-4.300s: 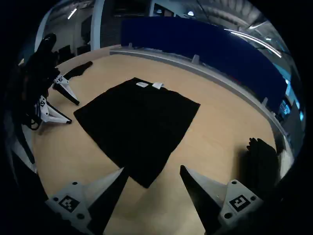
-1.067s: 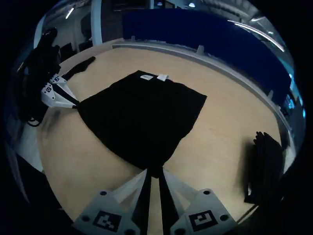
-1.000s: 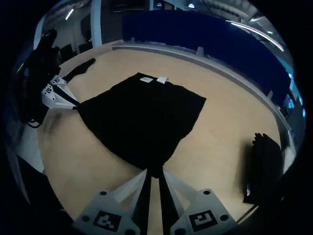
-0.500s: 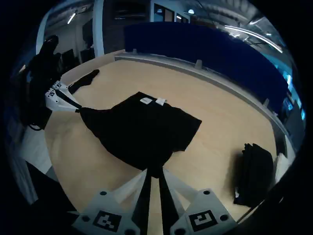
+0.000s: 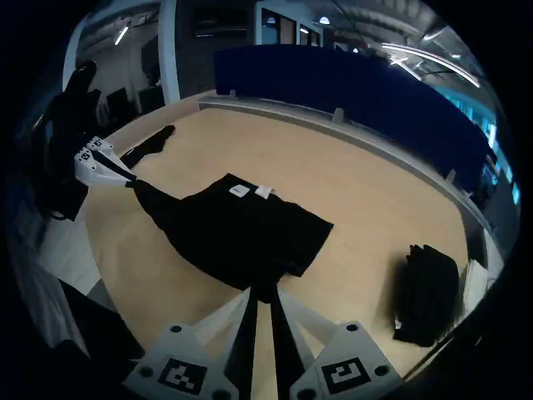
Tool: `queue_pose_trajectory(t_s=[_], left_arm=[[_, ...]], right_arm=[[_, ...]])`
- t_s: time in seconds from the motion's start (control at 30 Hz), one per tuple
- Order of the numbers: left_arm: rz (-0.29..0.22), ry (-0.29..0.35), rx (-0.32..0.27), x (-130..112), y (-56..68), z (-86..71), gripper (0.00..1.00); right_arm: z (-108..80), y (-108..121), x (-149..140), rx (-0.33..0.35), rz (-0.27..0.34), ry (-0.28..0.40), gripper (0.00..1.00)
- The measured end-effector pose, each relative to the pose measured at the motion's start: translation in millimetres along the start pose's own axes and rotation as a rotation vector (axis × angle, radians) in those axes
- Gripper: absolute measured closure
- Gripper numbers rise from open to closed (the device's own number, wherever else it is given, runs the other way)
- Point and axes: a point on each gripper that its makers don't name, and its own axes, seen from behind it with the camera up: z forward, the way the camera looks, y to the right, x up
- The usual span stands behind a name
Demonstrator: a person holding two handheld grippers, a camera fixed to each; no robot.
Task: Fold towel
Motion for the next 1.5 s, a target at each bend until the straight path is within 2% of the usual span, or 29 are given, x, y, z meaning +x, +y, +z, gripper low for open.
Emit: queue_pose_trajectory(t_s=[0.3,0.63,0.9,1.1,1.5], left_arm=[[-0.008,0.002,0.005,1,-3.0,4.6,0.91],[-0.038,0.032,0.021,19,-16.0,23.3,0.91],[-0.013,0.061,0.035,46,-33.9,46.0,0.91],[-0.004,0.065,0.047,56,-48.6,65.0,0.91],[-0.031,0.035,0.042,46,-66.4,96.5,0.91]], right_arm=[[4.2,1,-4,-0.001,0.004,-0.017,0.87],[19.2,19,6,-0.006,0.015,-0.034,0.87],[41.9,46,26,-0.027,0.009,-0.041,0.87],[63.8,62,37,-0.035,0.003,-0.055,0.87],[98.4,71,26,-0.026,0.043,-0.093,0.87]])
